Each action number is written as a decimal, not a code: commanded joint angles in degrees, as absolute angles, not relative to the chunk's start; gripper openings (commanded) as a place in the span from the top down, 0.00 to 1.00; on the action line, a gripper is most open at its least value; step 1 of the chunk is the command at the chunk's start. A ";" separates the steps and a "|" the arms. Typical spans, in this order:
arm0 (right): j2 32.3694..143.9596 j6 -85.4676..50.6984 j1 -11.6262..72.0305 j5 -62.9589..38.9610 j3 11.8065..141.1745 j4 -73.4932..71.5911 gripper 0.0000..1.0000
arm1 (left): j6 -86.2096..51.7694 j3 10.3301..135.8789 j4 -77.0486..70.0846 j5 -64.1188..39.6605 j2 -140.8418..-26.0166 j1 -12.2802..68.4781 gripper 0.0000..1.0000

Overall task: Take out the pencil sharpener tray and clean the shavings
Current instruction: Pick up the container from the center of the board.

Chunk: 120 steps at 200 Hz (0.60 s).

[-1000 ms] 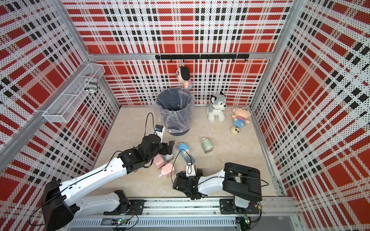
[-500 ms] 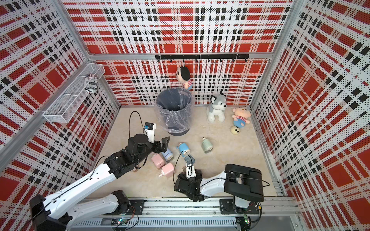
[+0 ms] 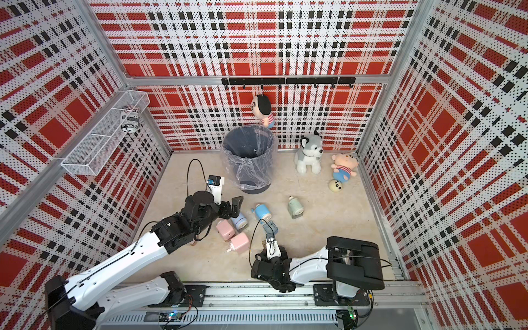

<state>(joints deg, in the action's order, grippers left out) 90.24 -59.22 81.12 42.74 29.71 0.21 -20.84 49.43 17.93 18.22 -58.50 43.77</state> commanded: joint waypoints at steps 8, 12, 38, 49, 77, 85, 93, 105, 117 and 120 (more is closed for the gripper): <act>83.73 -57.98 81.74 40.20 29.09 5.67 0.49 | -22.93 50.44 15.19 18.72 -58.32 43.24 0.02; 82.58 -57.60 81.74 40.39 29.09 6.05 0.49 | -23.10 50.55 14.97 18.87 -58.27 43.24 0.02; 74.59 -54.22 81.34 41.66 30.22 9.61 0.49 | -24.05 50.71 13.01 19.42 -57.19 43.11 0.02; 71.86 -52.10 80.47 41.15 31.06 10.63 0.49 | -24.29 50.50 11.78 19.35 -56.74 43.07 0.02; 64.37 -44.48 74.77 35.56 32.91 9.86 0.49 | -24.87 50.58 8.66 18.51 -56.86 42.69 0.02; 62.77 -42.16 72.97 33.82 33.67 9.36 0.50 | -25.04 50.77 8.02 18.37 -57.04 42.42 0.02; 61.59 -39.89 71.16 32.35 34.73 9.07 0.50 | -25.15 50.78 7.21 18.17 -57.19 41.99 0.02; 60.76 -37.20 68.38 29.57 36.99 9.14 0.50 | -25.53 50.69 5.82 17.02 -57.37 40.84 0.02; 61.12 -35.06 65.21 25.90 39.43 8.96 0.50 | -26.05 50.63 4.54 14.50 -57.89 39.15 0.02; 61.30 -34.61 64.42 24.86 40.07 8.89 0.50 | -26.16 50.63 4.15 13.90 -58.10 38.71 0.02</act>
<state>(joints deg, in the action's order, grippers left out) 61.80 -42.37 68.95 32.84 35.51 9.21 -24.77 49.45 8.99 17.47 -57.60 41.43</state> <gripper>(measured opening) 0.575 0.982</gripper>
